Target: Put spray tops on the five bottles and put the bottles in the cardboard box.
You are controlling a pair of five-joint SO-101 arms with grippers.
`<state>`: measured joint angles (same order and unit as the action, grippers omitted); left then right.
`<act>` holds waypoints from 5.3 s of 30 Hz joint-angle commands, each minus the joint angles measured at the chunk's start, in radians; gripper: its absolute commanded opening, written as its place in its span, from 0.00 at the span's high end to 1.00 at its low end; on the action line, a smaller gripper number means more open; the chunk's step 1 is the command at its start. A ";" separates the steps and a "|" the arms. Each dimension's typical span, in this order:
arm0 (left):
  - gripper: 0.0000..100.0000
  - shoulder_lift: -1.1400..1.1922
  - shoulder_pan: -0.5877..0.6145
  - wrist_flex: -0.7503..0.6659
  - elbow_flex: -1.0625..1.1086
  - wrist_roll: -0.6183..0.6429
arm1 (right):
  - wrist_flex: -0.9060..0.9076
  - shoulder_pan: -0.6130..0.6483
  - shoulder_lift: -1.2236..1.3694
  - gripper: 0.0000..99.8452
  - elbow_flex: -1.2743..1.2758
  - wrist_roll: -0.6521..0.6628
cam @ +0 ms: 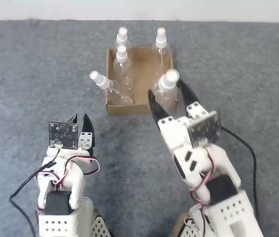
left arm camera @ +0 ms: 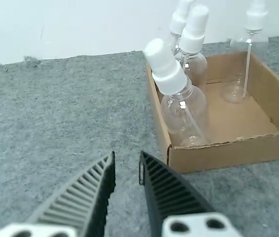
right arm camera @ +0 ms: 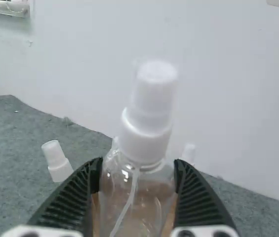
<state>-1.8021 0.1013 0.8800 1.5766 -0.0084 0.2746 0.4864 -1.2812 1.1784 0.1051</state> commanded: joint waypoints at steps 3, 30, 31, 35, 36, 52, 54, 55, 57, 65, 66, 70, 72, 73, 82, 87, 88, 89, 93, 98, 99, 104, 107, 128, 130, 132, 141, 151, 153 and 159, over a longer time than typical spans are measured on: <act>0.92 -0.017 0.003 -0.037 -0.001 -0.009 | -0.189 -0.028 0.200 0.99 -0.080 -0.005; 0.92 -0.017 0.002 -0.037 0.001 -0.009 | -0.541 -0.127 0.981 0.99 -0.334 -0.012; 0.92 -0.017 0.002 -0.037 0.001 -0.009 | -0.541 -0.127 1.004 0.99 -0.348 -0.012; 0.92 -0.017 0.002 -0.037 0.001 -0.009 | -0.541 -0.127 1.093 0.99 -0.396 -0.012; 0.92 -0.017 0.002 -0.037 0.001 -0.009 | -0.541 -0.127 1.115 0.99 -0.405 -0.012; 0.92 -0.017 0.002 -0.037 0.001 -0.009 | -0.756 -0.127 1.406 0.99 -0.480 -0.011; 0.92 -0.017 0.002 -0.037 0.001 -0.009 | -0.769 -0.127 1.425 0.99 -0.480 -0.011; 0.92 -0.017 0.002 -0.037 0.001 -0.009 | -0.769 -0.127 1.432 0.99 -0.480 -0.011; 0.92 -0.017 0.002 -0.037 0.001 -0.009 | -0.769 -0.127 1.448 0.99 -0.480 -0.011; 0.92 -0.017 0.003 -0.037 0.001 -0.009 | -0.769 -0.127 1.451 0.99 -0.460 -0.008; 0.92 -0.017 0.003 -0.037 0.001 -0.009 | -0.769 -0.127 1.448 0.99 -0.453 -0.006; 0.92 -0.017 0.003 -0.037 0.001 -0.009 | -0.769 -0.128 1.451 0.99 -0.446 -0.006; 0.92 -0.017 0.003 -0.037 0.002 -0.009 | -0.769 -0.128 1.452 0.99 -0.446 -0.006; 0.92 -0.017 0.003 -0.037 0.005 -0.009 | -0.769 -0.128 1.454 0.99 -0.446 -0.006; 0.92 -0.017 0.000 -0.037 0.010 -0.011 | -0.769 -0.128 1.454 0.99 -0.445 -0.005; 0.92 -0.017 0.000 -0.037 0.010 -0.011 | -0.768 -0.128 1.449 0.99 -0.437 -0.005; 0.92 -0.017 0.000 -0.037 0.010 -0.011 | -0.768 -0.128 1.448 0.99 -0.433 -0.005; 0.92 -0.017 0.000 -0.037 0.010 -0.011 | -0.768 -0.128 1.448 0.98 -0.431 -0.005; 0.92 -0.017 0.000 -0.037 0.010 -0.011 | -0.762 -0.134 1.448 0.87 -0.428 -0.005; 0.92 -0.017 -0.002 -0.037 0.010 -0.011 | -0.760 -0.137 1.448 0.80 -0.419 -0.006; 0.92 -0.017 -0.002 -0.037 0.010 -0.011 | -0.760 -0.137 1.448 0.80 -0.419 -0.006; 0.92 -0.017 -0.003 -0.037 0.010 -0.011 | -0.760 -0.137 1.448 0.80 -0.419 -0.006; 0.92 -0.017 -0.003 -0.037 0.010 -0.011 | -0.760 -0.137 1.448 0.80 -0.419 -0.006; 0.92 -0.017 -0.005 -0.037 0.010 -0.011 | -0.759 -0.128 1.446 0.70 -0.405 -0.005; 0.92 -0.017 -0.005 -0.037 0.010 -0.011 | -0.759 -0.128 1.446 0.70 -0.404 -0.005; 0.92 -0.017 -0.005 -0.037 0.010 -0.011 | -0.759 -0.128 1.445 0.70 -0.404 -0.005; 0.92 -0.017 -0.005 -0.037 0.010 -0.011 | -0.759 -0.127 1.363 0.70 -0.353 -0.008; 0.92 -0.017 -0.005 -0.037 0.010 -0.011 | -0.759 -0.122 1.300 0.70 -0.299 -0.005; 0.92 -0.017 -0.005 -0.037 0.010 -0.011 | -0.759 -0.122 1.271 0.70 -0.279 -0.005; 0.92 -0.017 -0.005 -0.037 0.010 -0.012 | -0.759 -0.122 1.162 0.70 -0.192 -0.008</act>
<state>-1.8021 0.1013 0.8800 1.5965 -0.0115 -0.4787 0.3636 0.0077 0.9636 0.0990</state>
